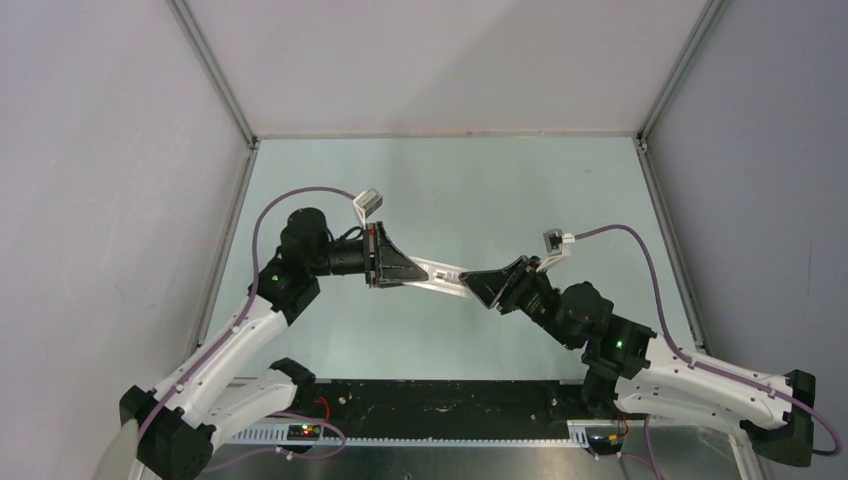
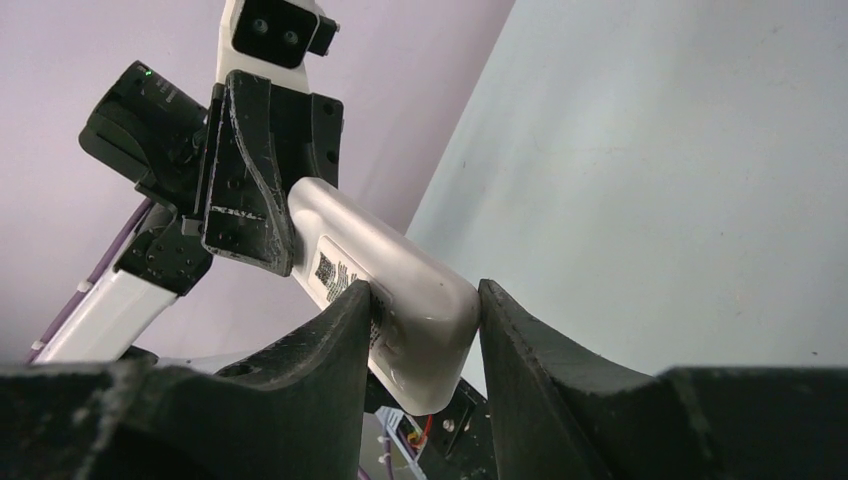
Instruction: Load the batteries into the remote control
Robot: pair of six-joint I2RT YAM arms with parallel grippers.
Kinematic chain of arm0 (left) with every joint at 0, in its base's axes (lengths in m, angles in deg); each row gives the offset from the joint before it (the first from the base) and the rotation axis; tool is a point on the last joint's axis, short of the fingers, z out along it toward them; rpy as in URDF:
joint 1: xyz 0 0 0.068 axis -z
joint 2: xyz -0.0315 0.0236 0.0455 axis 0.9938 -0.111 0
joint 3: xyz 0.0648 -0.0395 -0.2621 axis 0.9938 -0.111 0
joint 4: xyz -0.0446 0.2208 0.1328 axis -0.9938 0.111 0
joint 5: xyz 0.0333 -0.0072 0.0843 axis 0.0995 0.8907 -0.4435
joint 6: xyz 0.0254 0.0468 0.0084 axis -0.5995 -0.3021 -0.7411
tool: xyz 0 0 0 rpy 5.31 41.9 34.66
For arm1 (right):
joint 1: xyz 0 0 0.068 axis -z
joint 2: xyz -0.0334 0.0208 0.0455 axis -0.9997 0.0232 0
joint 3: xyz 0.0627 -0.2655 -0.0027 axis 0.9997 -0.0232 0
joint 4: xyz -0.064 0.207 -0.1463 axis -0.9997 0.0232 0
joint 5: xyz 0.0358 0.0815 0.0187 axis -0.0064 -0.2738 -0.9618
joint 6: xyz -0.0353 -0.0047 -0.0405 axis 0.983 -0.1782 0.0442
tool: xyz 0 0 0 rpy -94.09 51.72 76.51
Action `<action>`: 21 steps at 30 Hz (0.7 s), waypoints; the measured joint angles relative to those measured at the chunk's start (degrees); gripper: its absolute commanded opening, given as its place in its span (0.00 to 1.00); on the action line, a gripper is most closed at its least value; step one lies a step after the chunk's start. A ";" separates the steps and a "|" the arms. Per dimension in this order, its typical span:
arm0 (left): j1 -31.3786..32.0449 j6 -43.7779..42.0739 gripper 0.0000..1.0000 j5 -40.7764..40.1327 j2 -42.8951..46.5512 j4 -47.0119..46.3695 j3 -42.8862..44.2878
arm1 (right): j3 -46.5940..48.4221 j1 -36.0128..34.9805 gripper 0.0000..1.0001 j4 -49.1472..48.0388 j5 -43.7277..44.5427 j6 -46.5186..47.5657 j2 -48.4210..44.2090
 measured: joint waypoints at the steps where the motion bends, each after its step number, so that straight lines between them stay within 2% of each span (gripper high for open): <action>1: -0.02 0.37 0.00 -0.22 0.17 -0.07 0.09 | 0.00 -0.02 0.36 -0.57 0.22 0.20 0.15; 9: -0.33 1.42 0.00 -0.70 0.87 -0.42 0.09 | 0.00 -0.04 0.32 -2.47 0.63 0.90 0.63; 11: -0.33 1.42 0.00 -0.72 0.92 -0.48 0.09 | 0.00 -0.04 0.40 -2.58 0.63 1.07 0.59; 12: -0.33 1.40 0.00 -0.72 0.92 -0.61 0.09 | 0.00 -0.02 0.53 -2.58 0.61 1.07 0.57; 14: -0.33 1.25 0.00 -0.72 0.96 -0.79 0.09 | 0.00 -0.02 0.72 -2.60 0.50 1.03 0.52; 16: 0.07 0.52 0.00 -0.61 1.01 -1.16 0.09 | 0.00 -0.31 0.80 -2.27 -0.28 0.87 0.61; 21: 0.33 -4.07 0.00 0.66 2.19 -2.36 0.09 | 0.00 -0.76 0.89 -0.96 -1.36 1.27 -1.29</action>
